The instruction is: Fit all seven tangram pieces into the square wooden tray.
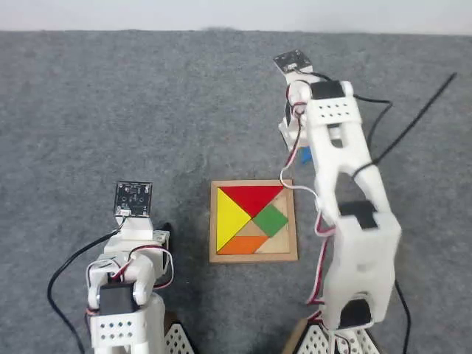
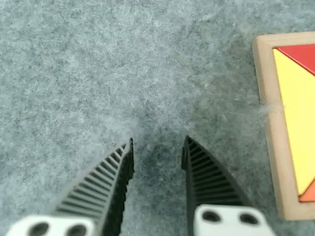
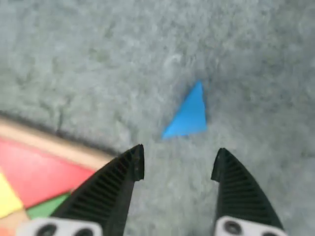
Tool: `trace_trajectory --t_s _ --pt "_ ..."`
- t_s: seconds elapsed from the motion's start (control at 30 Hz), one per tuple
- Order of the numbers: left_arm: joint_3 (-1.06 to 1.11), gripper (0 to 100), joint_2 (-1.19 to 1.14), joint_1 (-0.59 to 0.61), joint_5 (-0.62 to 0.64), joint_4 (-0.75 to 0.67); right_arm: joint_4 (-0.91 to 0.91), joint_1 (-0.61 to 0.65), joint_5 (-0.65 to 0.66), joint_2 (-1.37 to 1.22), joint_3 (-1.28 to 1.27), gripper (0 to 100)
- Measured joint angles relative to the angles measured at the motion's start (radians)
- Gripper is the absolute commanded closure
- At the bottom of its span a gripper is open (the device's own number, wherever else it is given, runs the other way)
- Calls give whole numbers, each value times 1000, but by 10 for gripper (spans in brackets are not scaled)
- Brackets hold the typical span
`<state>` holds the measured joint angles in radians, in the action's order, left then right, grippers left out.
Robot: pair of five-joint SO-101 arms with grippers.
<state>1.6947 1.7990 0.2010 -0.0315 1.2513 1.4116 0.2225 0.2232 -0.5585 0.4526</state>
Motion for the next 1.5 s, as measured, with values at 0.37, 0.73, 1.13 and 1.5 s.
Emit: trace_trajectory --t_s 0.37,0.73,1.13,1.5 --pt "0 850 0 0 0 0 186 0 -2 -368 463 772" --pt "0 850 0 0 0 0 253 -9 -8 -523 635 772" --pt "0 850 0 0 0 0 327 -54 -60 -529 700 772" --pt "0 850 0 0 0 0 327 -52 -66 -620 733 772"
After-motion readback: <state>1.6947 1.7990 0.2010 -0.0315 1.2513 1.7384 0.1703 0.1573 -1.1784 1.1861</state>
